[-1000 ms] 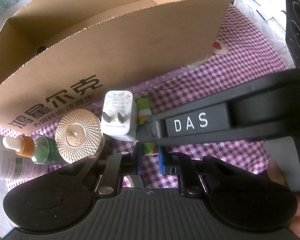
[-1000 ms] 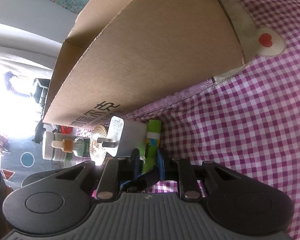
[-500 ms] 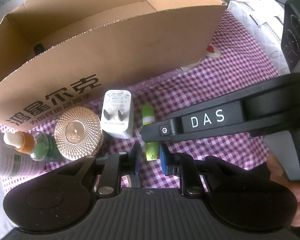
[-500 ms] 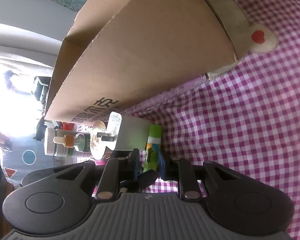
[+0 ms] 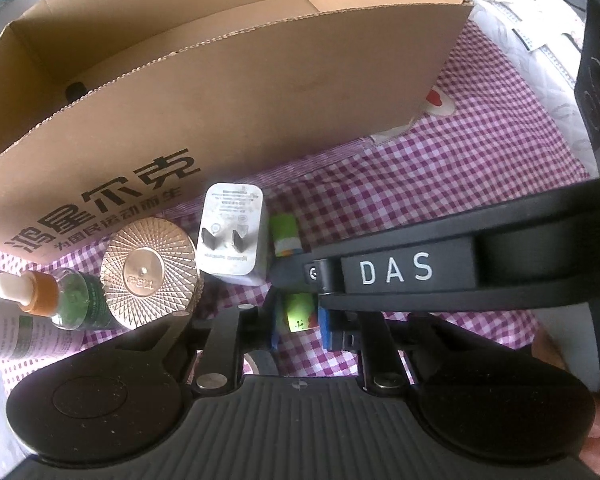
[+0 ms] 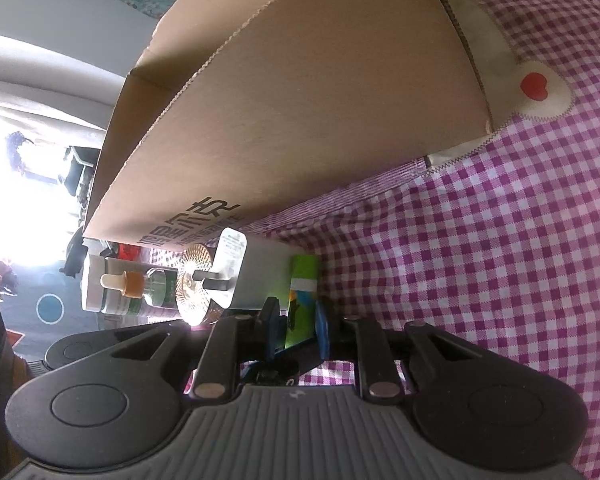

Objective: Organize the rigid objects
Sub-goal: 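Close the right tool on the green-and-white battery, then carry the green battery into the box and open the right tool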

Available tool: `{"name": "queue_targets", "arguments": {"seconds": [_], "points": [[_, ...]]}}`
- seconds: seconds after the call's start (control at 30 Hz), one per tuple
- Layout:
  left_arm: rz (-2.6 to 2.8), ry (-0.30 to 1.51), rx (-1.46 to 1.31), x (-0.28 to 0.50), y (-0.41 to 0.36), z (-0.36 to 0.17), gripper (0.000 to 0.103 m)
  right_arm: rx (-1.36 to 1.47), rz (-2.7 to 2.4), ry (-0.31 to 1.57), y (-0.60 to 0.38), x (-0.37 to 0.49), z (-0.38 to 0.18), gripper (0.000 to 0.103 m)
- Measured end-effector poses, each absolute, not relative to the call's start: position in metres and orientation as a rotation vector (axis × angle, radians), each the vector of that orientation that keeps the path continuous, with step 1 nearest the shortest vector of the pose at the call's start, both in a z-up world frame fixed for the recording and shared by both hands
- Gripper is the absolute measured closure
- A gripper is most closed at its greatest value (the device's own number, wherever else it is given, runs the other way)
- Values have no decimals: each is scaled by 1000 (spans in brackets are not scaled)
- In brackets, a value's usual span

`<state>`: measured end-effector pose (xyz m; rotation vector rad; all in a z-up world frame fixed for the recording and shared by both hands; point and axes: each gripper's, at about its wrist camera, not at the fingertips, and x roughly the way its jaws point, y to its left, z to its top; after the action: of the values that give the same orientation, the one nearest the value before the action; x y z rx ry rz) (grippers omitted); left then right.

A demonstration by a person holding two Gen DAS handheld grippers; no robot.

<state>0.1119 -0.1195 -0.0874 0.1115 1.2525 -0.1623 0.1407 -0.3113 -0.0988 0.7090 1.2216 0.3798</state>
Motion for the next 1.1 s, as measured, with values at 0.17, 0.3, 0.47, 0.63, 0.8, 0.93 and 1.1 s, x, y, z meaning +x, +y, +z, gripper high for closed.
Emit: {"name": "queue_targets", "arguments": {"seconds": [0.17,0.3,0.47,0.63,0.8,0.93,1.1], "points": [[-163,1241,124,110,-122,-85,88,698,367,1221,-308,139,-97,84],[-168,1223,126,108,-120,-72,88,686,364,1208,-310,135,-89,84],[-168,1193,132,100,-119,-57,88,670,363,1177,-311,130,-76,84],[-166,1157,128,89,-117,-40,88,646,369,1144,-309,124,-60,84],[-158,1120,119,80,-116,-26,88,625,376,1114,-305,119,-43,84],[-155,1083,117,70,-114,-11,88,603,383,1084,-301,113,-28,84],[-148,1027,114,64,-114,8,88,562,397,1038,-298,108,-3,84]]}}
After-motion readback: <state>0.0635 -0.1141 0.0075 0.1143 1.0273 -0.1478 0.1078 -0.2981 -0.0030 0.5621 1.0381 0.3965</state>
